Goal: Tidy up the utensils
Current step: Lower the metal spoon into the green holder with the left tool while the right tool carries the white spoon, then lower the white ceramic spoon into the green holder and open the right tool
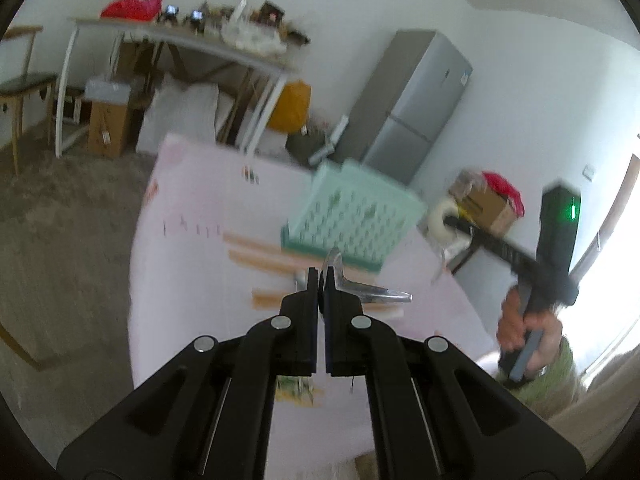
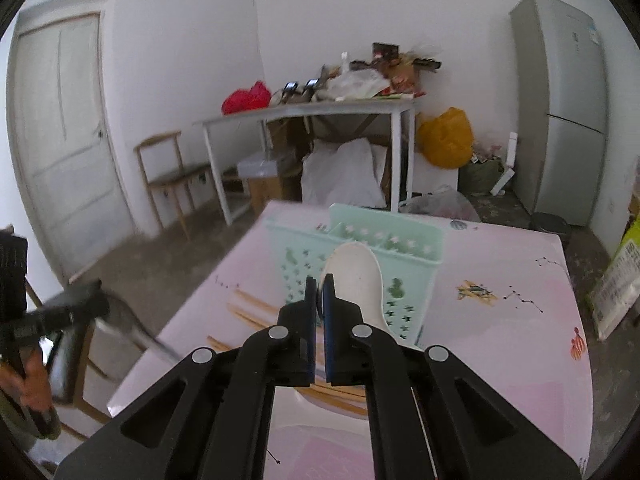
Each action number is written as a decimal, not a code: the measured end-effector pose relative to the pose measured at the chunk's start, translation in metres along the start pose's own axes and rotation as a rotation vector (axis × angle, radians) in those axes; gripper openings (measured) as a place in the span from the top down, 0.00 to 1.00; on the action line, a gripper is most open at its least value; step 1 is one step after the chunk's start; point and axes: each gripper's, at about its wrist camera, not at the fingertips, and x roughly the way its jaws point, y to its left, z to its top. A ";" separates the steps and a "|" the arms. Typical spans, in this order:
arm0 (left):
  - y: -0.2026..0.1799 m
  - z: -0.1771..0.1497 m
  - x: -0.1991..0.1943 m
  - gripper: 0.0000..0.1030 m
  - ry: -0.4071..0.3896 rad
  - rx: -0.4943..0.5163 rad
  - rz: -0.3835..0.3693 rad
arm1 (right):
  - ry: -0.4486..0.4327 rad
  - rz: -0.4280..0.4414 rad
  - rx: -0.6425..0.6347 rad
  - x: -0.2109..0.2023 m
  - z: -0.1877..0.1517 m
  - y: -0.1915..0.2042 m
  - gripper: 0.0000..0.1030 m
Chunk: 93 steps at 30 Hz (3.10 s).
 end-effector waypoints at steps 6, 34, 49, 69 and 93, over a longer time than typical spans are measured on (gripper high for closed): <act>-0.027 0.065 -0.006 0.99 -0.161 0.107 0.056 | -0.037 0.020 0.035 -0.013 -0.007 -0.012 0.97; -0.100 0.132 0.182 0.98 0.205 0.679 0.367 | -0.057 0.100 0.122 -0.004 -0.024 -0.040 0.97; -0.052 0.136 0.151 0.51 -0.006 0.324 0.146 | -0.138 0.298 0.234 -0.032 0.022 -0.062 0.97; 0.030 0.068 0.135 0.45 0.013 0.046 0.103 | -0.216 0.462 0.257 0.030 0.106 -0.084 0.97; 0.031 0.039 0.120 0.38 0.045 0.057 0.122 | -0.035 0.158 0.329 0.070 0.037 -0.105 0.76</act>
